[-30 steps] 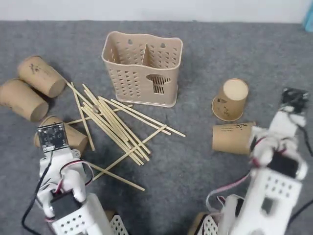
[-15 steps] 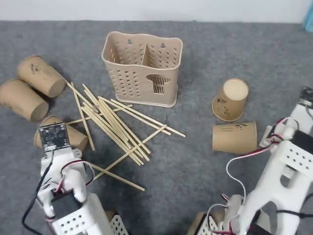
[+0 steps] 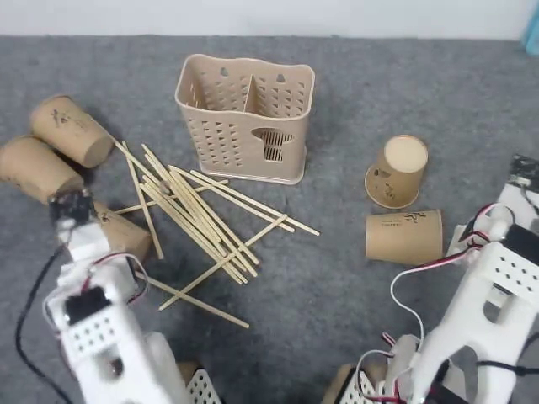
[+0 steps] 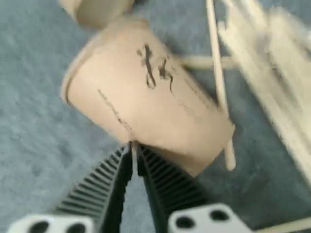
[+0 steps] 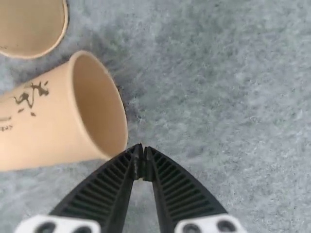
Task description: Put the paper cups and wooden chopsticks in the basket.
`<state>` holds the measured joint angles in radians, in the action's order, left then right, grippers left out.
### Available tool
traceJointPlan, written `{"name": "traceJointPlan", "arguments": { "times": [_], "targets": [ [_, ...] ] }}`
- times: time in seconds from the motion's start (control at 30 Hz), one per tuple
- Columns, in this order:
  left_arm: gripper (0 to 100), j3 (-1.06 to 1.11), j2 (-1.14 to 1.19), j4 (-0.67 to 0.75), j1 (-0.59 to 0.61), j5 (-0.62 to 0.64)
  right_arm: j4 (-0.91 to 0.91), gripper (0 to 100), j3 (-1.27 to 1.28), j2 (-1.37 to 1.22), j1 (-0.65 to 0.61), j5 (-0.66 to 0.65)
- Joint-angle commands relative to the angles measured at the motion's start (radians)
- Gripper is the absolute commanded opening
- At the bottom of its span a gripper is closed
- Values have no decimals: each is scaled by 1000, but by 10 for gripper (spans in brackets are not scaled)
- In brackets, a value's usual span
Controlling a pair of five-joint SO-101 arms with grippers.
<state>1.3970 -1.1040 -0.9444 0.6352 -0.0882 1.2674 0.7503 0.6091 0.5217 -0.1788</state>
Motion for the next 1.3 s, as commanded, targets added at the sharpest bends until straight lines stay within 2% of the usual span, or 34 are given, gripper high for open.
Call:
{"name": "traceJointPlan", "arguments": {
  "times": [0.0, 0.17, 0.27, 0.53, 0.73, 1.03, 1.17, 1.27],
  "targets": [
    [13, -128, 250, 35, 5, 17, -1, 9, -63, -12, 8, -55],
    [13, -148, 284, 37, 2, 17, -73, 9, -66, -105, 73, -83],
    [13, -150, 284, 31, -55, 17, -84, 9, -103, -208, 74, -84],
    [13, -147, 284, 32, -84, 17, 61, 9, -298, -398, 74, -84],
    [13, -147, 285, 32, -84, 17, 143, 9, -339, -412, 77, -84],
    [13, -147, 285, 35, -84, 17, 122, 9, -382, -424, 71, -77],
    [13, -147, 285, 35, -84, 15, 73, 9, -384, -424, 27, -72],
    [13, -147, 285, 35, -84, 15, 70, 9, -384, -423, -44, -6]
  ]
}}
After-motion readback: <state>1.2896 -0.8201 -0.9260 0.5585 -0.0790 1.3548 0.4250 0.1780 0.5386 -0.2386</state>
